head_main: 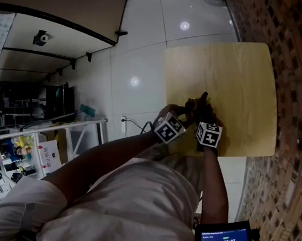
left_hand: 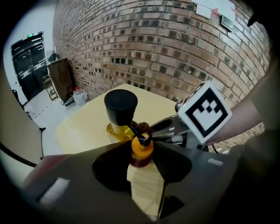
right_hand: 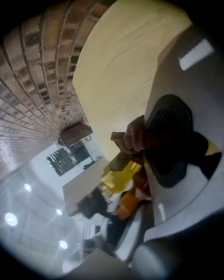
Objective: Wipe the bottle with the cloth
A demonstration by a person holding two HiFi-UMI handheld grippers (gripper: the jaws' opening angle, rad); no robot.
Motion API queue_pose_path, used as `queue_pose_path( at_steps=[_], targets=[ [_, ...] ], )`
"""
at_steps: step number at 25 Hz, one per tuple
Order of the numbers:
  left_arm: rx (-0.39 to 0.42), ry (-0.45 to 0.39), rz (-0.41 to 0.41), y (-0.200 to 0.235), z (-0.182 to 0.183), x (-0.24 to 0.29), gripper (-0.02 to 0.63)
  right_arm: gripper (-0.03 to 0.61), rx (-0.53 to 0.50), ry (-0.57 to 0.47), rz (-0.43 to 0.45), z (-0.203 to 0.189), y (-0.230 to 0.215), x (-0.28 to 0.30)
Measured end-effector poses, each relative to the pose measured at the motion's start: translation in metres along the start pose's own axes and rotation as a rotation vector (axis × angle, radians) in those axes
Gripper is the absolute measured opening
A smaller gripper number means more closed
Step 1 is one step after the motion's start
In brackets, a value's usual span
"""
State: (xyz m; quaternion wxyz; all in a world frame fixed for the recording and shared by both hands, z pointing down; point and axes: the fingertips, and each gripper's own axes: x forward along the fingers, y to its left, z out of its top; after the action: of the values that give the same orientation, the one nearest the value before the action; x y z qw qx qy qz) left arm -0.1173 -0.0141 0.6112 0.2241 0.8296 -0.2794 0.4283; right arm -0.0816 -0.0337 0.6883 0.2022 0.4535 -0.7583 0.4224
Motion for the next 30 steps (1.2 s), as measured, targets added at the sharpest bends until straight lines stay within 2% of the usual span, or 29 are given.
queue_pose_path(
  at_steps=[3, 5, 8, 10, 12, 14, 16, 20, 23, 25, 28, 30],
  targets=[
    [-0.042, -0.006, 0.014, 0.006, 0.0, -0.002, 0.167, 0.094, -0.158, 0.128, -0.022, -0.03, -0.003, 0.017],
    [-0.103, -0.016, 0.023, 0.012, 0.002, -0.003, 0.167, 0.095, -0.15, 0.123, -0.004, -0.031, -0.005, 0.015],
    [-0.226, -0.035, 0.041, 0.022, 0.005, -0.005, 0.167, 0.097, 0.02, 0.005, 0.02, -0.015, -0.017, -0.013],
    [-0.376, -0.052, 0.047, 0.028, 0.002, -0.005, 0.167, 0.097, 0.113, -0.094, 0.031, -0.003, -0.03, -0.042],
    [-0.539, -0.07, 0.053, 0.032, -0.005, -0.004, 0.169, 0.097, 0.154, -0.174, 0.043, 0.008, -0.035, -0.069],
    [-0.641, -0.086, 0.068, 0.032, -0.008, -0.006, 0.169, 0.097, 0.153, -0.239, 0.077, 0.022, -0.025, -0.091],
    [-0.696, -0.098, 0.073, 0.028, -0.007, -0.005, 0.169, 0.097, 0.116, -0.28, 0.147, 0.036, -0.001, -0.104],
    [-0.809, -0.095, 0.072, 0.017, -0.008, 0.003, 0.17, 0.097, 0.012, -0.267, 0.279, 0.042, 0.048, -0.096],
    [-0.933, -0.094, 0.054, 0.013, -0.011, 0.003, 0.167, 0.095, 0.039, -0.242, 0.25, 0.031, 0.047, -0.072],
    [-0.997, -0.096, 0.054, 0.015, -0.01, 0.004, 0.167, 0.097, 0.066, -0.26, 0.216, 0.028, 0.038, -0.061],
    [-1.056, -0.08, 0.052, 0.018, -0.008, 0.006, 0.167, 0.097, 0.079, -0.305, 0.18, 0.033, 0.032, -0.057],
    [-1.066, -0.065, 0.049, 0.021, -0.007, 0.006, 0.169, 0.097, 0.068, -0.318, 0.135, 0.036, 0.029, -0.055]
  ],
)
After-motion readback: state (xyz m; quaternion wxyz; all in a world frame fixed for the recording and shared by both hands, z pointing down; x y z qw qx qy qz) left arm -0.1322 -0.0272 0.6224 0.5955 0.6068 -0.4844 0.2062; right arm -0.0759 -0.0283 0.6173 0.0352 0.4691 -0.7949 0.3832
